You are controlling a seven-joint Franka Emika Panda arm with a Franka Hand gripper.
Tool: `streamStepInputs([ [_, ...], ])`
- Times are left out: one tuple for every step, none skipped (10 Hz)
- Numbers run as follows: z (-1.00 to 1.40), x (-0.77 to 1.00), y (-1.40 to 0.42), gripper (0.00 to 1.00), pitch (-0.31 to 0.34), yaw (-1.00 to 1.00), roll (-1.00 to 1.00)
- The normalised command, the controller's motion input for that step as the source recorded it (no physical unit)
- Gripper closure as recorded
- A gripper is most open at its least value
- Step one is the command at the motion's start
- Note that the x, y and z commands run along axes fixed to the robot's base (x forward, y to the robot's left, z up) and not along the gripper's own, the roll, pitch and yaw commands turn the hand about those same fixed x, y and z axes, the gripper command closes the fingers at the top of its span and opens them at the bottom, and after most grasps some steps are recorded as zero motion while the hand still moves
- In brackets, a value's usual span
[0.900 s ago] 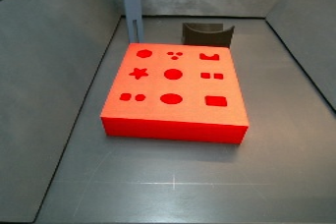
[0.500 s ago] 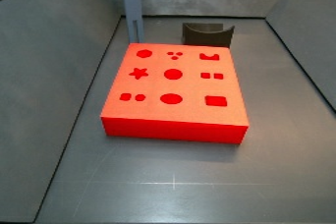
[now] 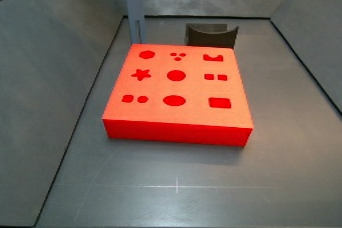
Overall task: Pick up the double-square object. Move up. Move to above the board. Insert the double-square object.
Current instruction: Pick up the double-square object.
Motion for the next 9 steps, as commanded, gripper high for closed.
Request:
streamStepInputs([
  [-0.14, -0.29, -0.06, 0.00, -0.116, 0.58, 0.22],
  [-0.13, -0.13, 0.00, 0.00, -0.110, 0.63, 0.22],
  [-0.16, -0.02, -0.05, 0.00, -0.084, 0.53, 0.20],
  [-0.28, 0.06, -0.14, 0.00, -0.016, 0.21, 0.12],
  [-0.47, 0.12, -0.05, 0.00, 0.000, 0.00, 0.06],
  [-0.59, 0.05, 0.00, 0.00, 0.000, -0.13, 0.00],
  [-0.52, 0.06, 0.00, 0.00, 0.000, -0.35, 0.00],
  [-0.42, 0.03, 0.05, 0.00, 0.000, -0.40, 0.00],
  [-0.32, 0.00, 0.10, 0.00, 0.000, -0.35, 0.00],
])
